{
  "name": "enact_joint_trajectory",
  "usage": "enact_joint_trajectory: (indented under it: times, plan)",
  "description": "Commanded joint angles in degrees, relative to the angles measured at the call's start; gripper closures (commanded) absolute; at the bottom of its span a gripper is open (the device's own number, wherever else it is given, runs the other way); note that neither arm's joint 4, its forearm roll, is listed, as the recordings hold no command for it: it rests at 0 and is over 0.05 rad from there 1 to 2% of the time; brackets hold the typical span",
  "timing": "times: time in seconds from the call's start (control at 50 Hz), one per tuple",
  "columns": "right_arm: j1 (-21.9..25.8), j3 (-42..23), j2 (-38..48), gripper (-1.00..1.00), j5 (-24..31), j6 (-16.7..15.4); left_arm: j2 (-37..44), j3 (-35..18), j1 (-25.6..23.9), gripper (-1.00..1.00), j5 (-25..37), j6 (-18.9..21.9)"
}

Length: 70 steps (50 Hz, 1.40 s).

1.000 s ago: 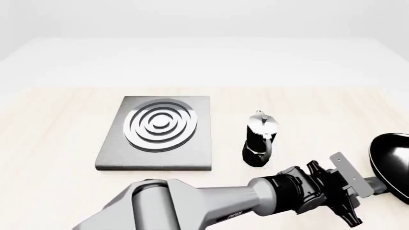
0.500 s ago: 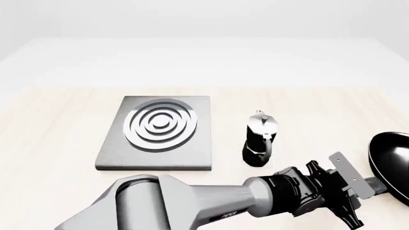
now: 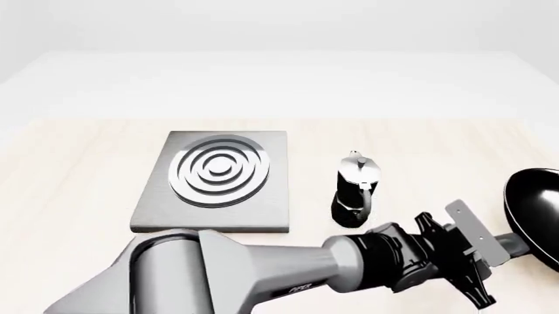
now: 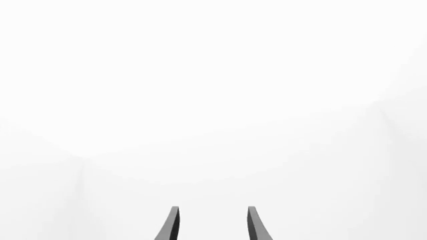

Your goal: Put the frying pan on the stove.

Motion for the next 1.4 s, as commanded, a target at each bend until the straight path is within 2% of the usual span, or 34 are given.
enact_joint_trajectory:
  times: [0.02, 0.34, 0.64, 0.88, 1.4]
  plan:
    - [0.95, -7.31, 0.00, -1.00, 7.56, -0.89, -3.56, 0.53, 0.15, 1.00, -2.02, 0.81]
    - [1.58, -10.64, 0.00, -1.00, 11.05, -1.55, -4.73, -0.20, 2.17, 1.00, -1.66, 1.34]
    - [1.82, -8.14, 0.00, -1.00, 8.56, -1.89, -3.68, -4.70, 5.54, 1.00, 1.43, 3.73]
    - [1.82, -7.59, 0.00, -1.00, 8.08, -2.01, -6.20, -4.25, 6.45, 1.00, 1.23, 4.29]
    - [1.95, -13.17, 0.00, -1.00, 13.72, -2.40, -10.79, -3.56, 9.88, 1.00, 1.17, 5.25]
